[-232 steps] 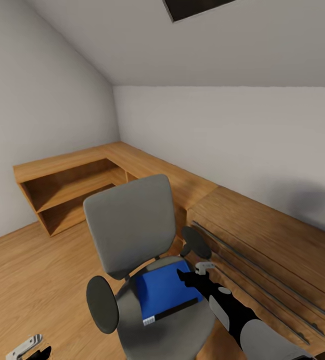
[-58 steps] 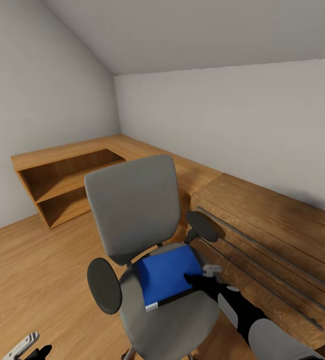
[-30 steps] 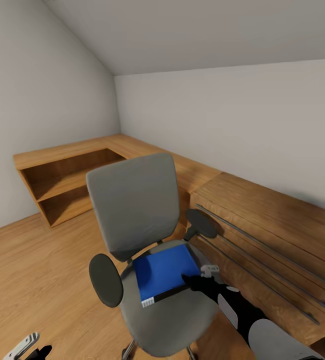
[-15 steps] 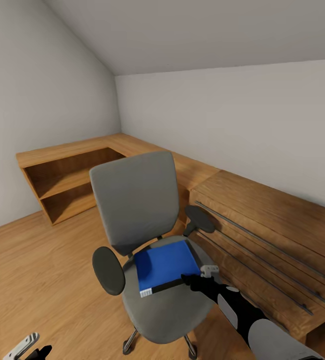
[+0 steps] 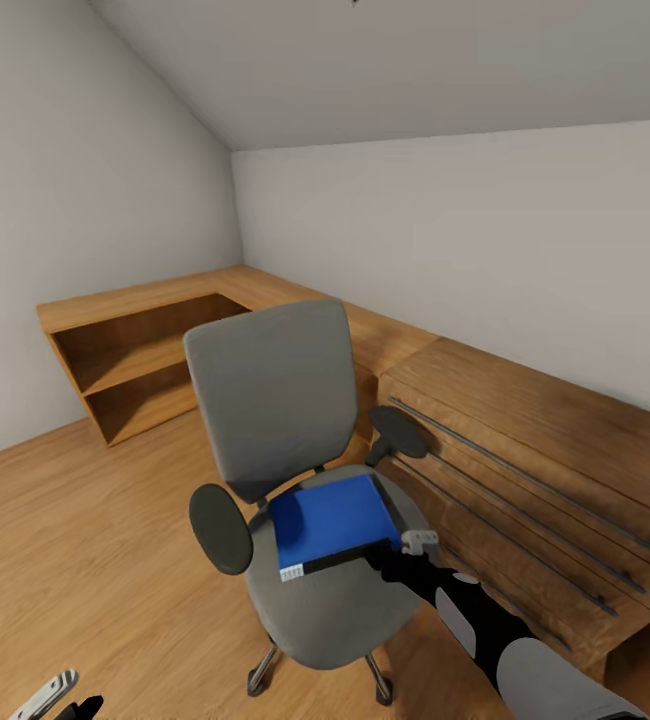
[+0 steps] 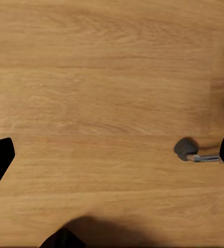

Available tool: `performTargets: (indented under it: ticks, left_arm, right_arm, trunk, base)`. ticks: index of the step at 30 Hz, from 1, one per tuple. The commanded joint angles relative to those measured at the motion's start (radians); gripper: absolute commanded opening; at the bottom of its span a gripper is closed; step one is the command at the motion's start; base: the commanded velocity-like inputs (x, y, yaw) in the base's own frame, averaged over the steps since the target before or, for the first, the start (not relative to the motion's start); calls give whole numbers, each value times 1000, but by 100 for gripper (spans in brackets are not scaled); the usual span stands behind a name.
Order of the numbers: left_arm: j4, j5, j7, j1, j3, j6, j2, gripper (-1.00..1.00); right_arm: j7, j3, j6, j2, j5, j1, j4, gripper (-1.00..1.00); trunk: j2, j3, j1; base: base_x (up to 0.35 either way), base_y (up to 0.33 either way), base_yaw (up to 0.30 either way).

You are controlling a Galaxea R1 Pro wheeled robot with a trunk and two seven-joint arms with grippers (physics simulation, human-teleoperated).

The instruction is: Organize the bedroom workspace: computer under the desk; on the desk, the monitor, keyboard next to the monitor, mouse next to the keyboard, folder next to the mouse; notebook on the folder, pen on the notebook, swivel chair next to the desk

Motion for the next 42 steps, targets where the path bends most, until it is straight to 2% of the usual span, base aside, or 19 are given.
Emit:
performTargets:
  ticks: [1, 8, 15, 21, 27, 32, 36, 37, 42]
  left_arm:
    - [-2, 11, 7, 0, 0, 5, 0, 100]
    - [-2, 9, 7, 0, 0, 5, -1, 100]
    - [-1, 9, 6, 0, -1, 5, -2, 100]
    - [0, 4, 7, 0, 0, 5, -24, 100]
    - [-2, 2, 8, 0, -1, 5, -38, 100]
    - [-1, 1, 9, 0, -1, 5, -39, 100]
    - [-1, 1, 9, 0, -2, 5, -40, 100]
    - [-1, 1, 9, 0, -3, 5, -39, 100]
    - [-1, 1, 9, 0, -2, 5, -37, 100]
  right_arm:
    - [1, 2, 5, -1, -8, 0, -1, 100]
    - [3, 0, 2, -3, -10, 0, -10, 100]
    - [-1, 0, 3, -10, -12, 0, -84, 100]
    - [-3, -2, 4, -17, -12, 0, -105, 100]
    - [-23, -26, 24, -14, -11, 0, -144, 100]
    - [-122, -33, 99, -10, -11, 0, -234, 100]
    - [-207, -33, 207, -9, -12, 0, -360, 100]
    - [-221, -34, 244, -9, -12, 0, -391, 100]
    - [-253, -34, 311, 0, -10, -2, -441, 100]
  trunk:
    - [0, -1, 0]
    - [0, -1, 0]
    - [0, -1, 0]
    - [0, -1, 0]
    - [0, -1, 0]
    - [0, -1, 0]
    - [0, -1, 0]
    - [0, -1, 0]
    - [0, -1, 0]
  base:
    - [-104, 0, 0]
    - [-33, 0, 0]
    - [-3, 0, 0]
    - [0, 0, 0]
    - [0, 0, 0]
    - [0, 0, 0]
    - [0, 0, 0]
    - [0, 0, 0]
    - [0, 0, 0]
